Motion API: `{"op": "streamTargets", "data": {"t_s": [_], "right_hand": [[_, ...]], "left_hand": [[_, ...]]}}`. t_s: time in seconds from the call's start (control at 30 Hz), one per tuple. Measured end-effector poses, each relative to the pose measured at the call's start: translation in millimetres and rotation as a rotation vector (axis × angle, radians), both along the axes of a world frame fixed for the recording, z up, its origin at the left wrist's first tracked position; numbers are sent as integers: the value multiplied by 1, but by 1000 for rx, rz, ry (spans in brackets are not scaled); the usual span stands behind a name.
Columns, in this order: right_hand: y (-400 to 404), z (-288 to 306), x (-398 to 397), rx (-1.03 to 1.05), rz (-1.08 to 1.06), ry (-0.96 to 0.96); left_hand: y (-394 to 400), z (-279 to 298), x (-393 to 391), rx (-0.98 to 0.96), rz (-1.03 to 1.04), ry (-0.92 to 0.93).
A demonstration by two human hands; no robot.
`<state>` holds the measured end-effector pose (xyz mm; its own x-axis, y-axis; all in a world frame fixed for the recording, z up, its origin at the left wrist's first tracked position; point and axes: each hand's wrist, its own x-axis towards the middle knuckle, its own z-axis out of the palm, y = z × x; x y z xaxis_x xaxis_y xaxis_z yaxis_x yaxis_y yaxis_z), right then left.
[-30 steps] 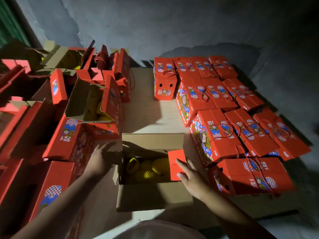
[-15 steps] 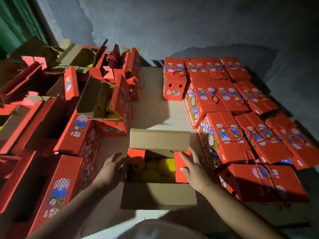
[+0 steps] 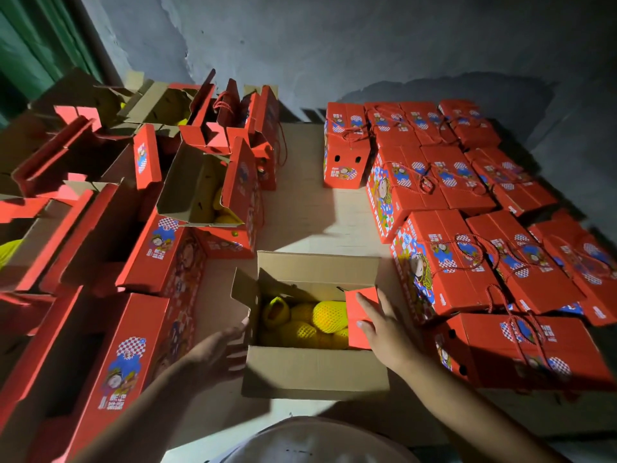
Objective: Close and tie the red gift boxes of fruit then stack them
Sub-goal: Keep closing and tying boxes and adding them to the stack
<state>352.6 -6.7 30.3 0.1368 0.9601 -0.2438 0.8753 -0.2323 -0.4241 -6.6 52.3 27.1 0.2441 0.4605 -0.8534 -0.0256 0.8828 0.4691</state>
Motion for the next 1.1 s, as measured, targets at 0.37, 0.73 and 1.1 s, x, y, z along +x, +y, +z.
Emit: {"op": "streamTargets", "data": {"t_s": [0.37, 0.73, 1.1], "right_hand": [[6, 10, 0, -25, -25, 51], [14, 18, 2, -24, -56, 187], [10, 6, 10, 0, -46, 190]], "left_hand": [[8, 1, -4, 213, 242, 167], [-6, 33, 6, 849, -141, 441], [-13, 28, 23, 1045, -603, 943]]}}
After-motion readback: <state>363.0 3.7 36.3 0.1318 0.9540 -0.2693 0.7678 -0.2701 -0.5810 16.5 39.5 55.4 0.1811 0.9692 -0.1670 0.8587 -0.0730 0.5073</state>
